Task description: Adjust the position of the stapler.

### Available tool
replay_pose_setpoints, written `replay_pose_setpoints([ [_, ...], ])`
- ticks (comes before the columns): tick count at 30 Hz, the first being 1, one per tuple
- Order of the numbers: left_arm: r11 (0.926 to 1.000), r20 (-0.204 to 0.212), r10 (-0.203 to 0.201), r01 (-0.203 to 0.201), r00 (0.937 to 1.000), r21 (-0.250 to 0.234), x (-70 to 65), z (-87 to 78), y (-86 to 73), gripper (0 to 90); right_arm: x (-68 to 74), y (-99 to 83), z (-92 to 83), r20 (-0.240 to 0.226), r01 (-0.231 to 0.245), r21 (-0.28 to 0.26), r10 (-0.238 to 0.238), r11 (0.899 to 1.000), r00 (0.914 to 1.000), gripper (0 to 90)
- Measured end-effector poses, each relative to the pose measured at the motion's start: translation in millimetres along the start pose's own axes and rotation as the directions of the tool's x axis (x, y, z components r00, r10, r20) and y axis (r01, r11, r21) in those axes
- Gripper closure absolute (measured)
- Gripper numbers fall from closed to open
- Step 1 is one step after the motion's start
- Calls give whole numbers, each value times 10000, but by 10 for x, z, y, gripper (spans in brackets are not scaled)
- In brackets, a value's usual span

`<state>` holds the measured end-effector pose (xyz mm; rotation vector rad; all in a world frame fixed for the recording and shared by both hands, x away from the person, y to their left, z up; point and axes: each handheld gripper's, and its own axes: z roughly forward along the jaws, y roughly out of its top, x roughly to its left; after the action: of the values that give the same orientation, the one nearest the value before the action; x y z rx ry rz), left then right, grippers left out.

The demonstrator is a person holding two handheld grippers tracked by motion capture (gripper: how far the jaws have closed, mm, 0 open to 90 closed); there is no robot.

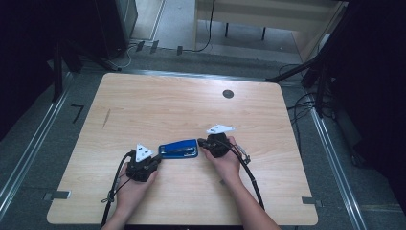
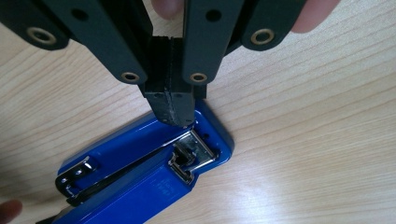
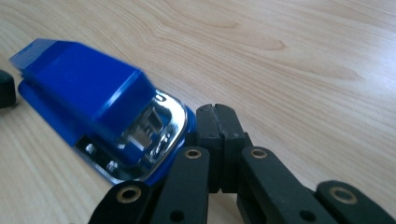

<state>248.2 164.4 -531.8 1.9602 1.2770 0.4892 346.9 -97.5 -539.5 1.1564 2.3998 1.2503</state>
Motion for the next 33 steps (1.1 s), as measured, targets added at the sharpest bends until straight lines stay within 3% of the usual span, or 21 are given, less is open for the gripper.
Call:
replay_pose_setpoints([
  [2,10000,13,10,-10,10000,31,3,2,1,900,-10,42,51,-223,-51,25,51,10000,9997,900],
  [6,10000,29,41,-41,10000,70,-5,6,1,900,-5,73,105,-77,104,168,-103,9998,9999,900],
  [9,9998,-43,85,-85,10000,161,-13,7,-2,900,-43,109,152,-339,31,131,-27,9999,9994,900],
  [11,9998,-31,72,-71,10000,159,-11,7,-3,900,-31,150,198,-430,323,145,-316,9994,9986,900],
  [15,9998,47,13,-14,10000,175,-3,5,-2,900,-21,159,218,-612,348,145,-338,9993,9976,900],
  [22,9998,142,-57,54,9999,185,13,-1,-6,900,19,108,180,-1025,296,178,-276,9994,9943,900],
  [33,9999,220,-136,134,9997,100,17,-8,-10,900,113,13,78,-1131,529,271,-495,9982,9924,900],
])
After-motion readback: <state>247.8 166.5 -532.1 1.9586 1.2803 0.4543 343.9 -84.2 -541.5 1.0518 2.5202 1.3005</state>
